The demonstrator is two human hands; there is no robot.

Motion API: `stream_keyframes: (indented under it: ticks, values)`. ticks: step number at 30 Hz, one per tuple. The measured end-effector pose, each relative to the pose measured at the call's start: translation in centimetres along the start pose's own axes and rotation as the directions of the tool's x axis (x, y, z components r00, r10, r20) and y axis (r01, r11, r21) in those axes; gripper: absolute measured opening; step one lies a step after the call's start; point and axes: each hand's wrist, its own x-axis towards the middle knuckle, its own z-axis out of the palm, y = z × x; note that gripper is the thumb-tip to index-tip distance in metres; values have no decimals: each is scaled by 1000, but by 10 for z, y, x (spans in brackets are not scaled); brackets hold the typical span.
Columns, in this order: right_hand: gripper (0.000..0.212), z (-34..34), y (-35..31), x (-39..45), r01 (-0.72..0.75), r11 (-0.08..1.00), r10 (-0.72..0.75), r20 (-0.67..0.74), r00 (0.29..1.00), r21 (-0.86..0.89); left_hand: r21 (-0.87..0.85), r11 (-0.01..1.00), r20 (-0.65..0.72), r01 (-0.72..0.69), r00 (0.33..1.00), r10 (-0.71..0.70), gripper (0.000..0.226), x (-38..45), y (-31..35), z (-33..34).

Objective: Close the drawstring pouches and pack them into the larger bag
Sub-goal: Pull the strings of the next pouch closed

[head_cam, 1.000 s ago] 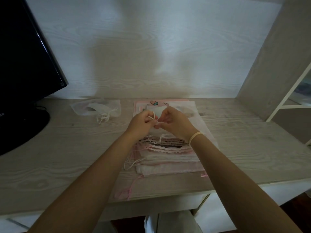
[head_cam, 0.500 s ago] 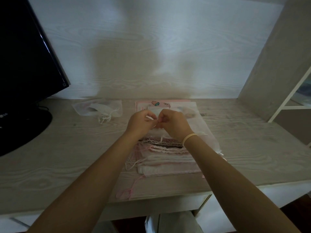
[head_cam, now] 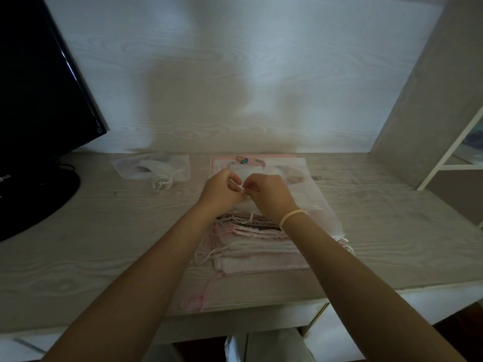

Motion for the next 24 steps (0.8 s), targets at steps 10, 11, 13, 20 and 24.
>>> stream_keyframes:
  ticks: [10,11,13,20,24]
  values:
    - [19,1,-2,4,31,974,1,145,989,-223,134,982,-93,-130,985,143,19,-5,1,4]
    - [18,2,-1,4,13,981,16,149,989,-196,150,980,-91,-133,985,148,19,-5,0,5]
    - [18,1,0,5,-41,992,60,168,984,-115,165,978,-92,-130,985,146,17,-6,-3,5]
    - [17,-4,-4,5,-413,847,297,345,890,335,176,970,-96,-170,977,188,17,-8,-8,10]
    - [28,-9,0,6,-582,634,308,524,794,509,204,954,-161,-220,954,254,21,-7,-11,11]
